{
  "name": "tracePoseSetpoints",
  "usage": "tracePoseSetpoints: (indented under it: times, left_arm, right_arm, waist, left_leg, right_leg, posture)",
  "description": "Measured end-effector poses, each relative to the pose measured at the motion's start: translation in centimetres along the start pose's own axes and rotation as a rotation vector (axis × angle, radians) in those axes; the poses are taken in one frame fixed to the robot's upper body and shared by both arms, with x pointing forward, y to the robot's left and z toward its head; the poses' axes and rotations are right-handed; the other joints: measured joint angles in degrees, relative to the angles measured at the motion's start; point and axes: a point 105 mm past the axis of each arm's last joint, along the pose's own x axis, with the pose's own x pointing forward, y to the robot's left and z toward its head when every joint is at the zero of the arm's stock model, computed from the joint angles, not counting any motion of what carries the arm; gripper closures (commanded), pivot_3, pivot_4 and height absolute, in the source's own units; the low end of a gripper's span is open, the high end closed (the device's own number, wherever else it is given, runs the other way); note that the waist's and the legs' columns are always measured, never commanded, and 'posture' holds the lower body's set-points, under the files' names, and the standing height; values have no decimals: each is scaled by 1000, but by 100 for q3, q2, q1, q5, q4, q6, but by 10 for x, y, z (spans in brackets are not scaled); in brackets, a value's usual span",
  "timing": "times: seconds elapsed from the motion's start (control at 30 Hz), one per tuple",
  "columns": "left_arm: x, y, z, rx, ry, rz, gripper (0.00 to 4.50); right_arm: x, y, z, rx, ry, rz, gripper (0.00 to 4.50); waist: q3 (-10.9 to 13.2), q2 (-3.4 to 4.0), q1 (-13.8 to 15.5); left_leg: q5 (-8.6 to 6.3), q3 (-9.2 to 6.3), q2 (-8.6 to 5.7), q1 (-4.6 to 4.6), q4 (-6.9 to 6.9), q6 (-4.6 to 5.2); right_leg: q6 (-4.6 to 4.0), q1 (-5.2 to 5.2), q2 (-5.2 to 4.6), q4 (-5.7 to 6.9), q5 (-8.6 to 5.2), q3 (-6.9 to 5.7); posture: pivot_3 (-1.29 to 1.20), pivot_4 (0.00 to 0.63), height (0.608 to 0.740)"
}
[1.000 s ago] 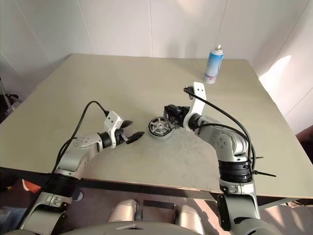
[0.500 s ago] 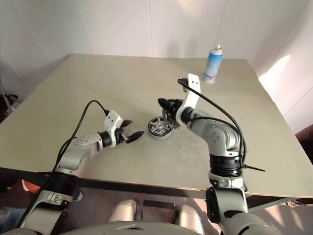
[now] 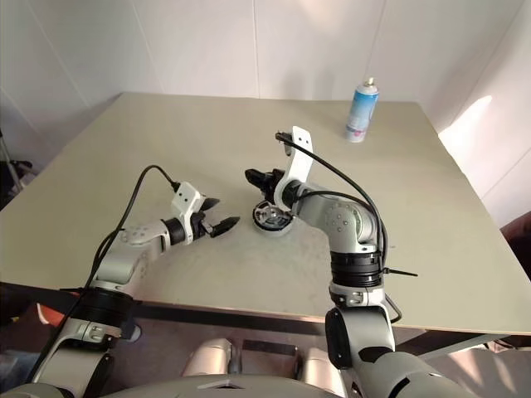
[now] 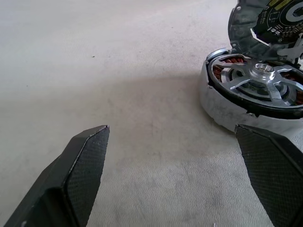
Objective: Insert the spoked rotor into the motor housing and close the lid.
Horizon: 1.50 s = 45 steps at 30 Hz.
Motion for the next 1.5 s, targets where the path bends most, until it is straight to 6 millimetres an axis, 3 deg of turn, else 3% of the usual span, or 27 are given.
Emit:
tracePoseSetpoints:
  times: [0.17,0.7,0.83,1.03,1.23,1.5]
  left_arm:
    - [0,2,-3,-2,7,10,0]
    - [2,5,-4,4,10,19,0]
    - [5,6,-2,3,3,22,0]
    - [9,6,-2,0,-9,23,0]
    - [10,6,-1,4,-16,26,0]
    - [9,8,-1,4,-17,35,0]
  right_arm:
    - [4,-6,-8,13,42,-35,2229]
    - [5,-2,-4,-10,36,-4,2229]
    - [4,0,3,-8,33,0,2229]
    - [0,19,28,-40,4,48,2229]
    - [3,34,33,-55,6,94,2229]
    - [5,28,38,-101,-26,72,2229]
  waist:
    - [0,0,8]
    - [1,-1,7]
    - [2,0,4]
    - [3,0,3]
    - [3,0,7]
    - [3,0,11]
  left_leg:
    - [1,-1,-2,-6,-1,-1]
    - [11,1,-3,-8,-22,-19]
    - [14,1,-3,-9,-23,-23]
    - [21,3,-3,-21,-37,-35]
    - [23,4,-5,-32,-49,-38]
    - [26,3,-5,-32,-49,-43]
  right_leg:
    - [0,-2,0,-1,0,0]
    - [0,-15,0,-5,0,1]
    - [0,-19,0,-4,0,2]
    - [-2,-39,1,-4,0,2]
    - [-12,-52,2,-4,-2,2]
    - [-9,-51,2,-4,-3,2]
  posture:
    - [0,0,740]
    - [0,0,740]
    - [0,0,740]
    - [0,0,740]
    - [0,0,740]
    - [0,0,740]
